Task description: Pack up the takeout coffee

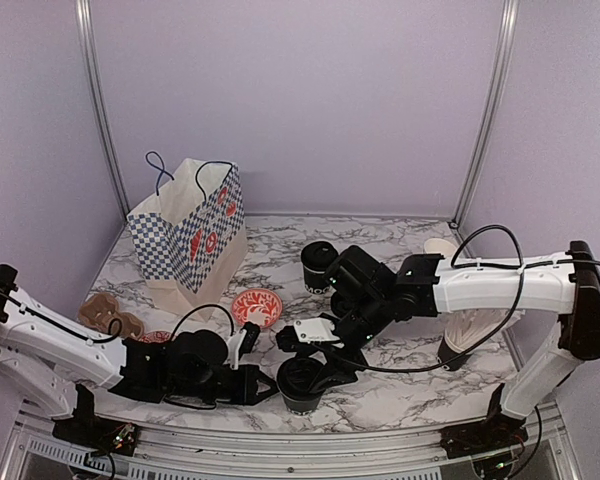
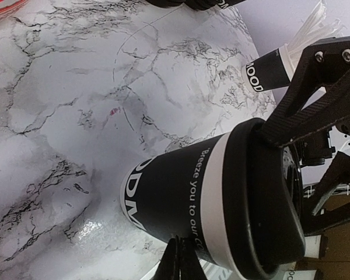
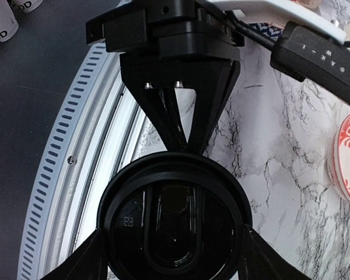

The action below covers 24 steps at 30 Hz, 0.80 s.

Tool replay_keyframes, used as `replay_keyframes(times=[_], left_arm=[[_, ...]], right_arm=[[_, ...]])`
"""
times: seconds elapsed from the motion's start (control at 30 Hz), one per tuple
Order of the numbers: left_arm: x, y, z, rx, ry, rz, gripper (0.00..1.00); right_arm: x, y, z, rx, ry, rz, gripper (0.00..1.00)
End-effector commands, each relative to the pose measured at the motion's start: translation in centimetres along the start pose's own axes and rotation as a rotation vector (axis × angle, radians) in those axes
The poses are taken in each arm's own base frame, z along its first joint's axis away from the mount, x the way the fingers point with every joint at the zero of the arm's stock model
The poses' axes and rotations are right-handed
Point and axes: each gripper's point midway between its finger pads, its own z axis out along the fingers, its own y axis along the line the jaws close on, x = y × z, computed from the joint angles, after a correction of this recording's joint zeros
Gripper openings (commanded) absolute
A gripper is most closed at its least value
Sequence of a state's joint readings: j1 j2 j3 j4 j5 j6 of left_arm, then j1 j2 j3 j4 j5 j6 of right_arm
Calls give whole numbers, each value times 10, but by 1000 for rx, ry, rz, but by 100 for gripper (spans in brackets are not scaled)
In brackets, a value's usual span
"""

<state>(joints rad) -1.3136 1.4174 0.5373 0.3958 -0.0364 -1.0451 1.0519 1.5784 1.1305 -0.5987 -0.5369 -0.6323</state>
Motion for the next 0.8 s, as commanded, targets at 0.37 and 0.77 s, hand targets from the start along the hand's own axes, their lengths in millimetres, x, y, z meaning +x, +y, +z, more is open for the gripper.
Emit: replay_keyframes(times=[0.37, 0.77], left_arm=[[-19, -45, 17, 120, 6, 97, 0], [-30, -54, 18, 140, -17, 124, 0]], right_arm=[[76, 16, 38, -59, 344, 107, 51], [110, 29, 56, -51, 522, 90, 48]])
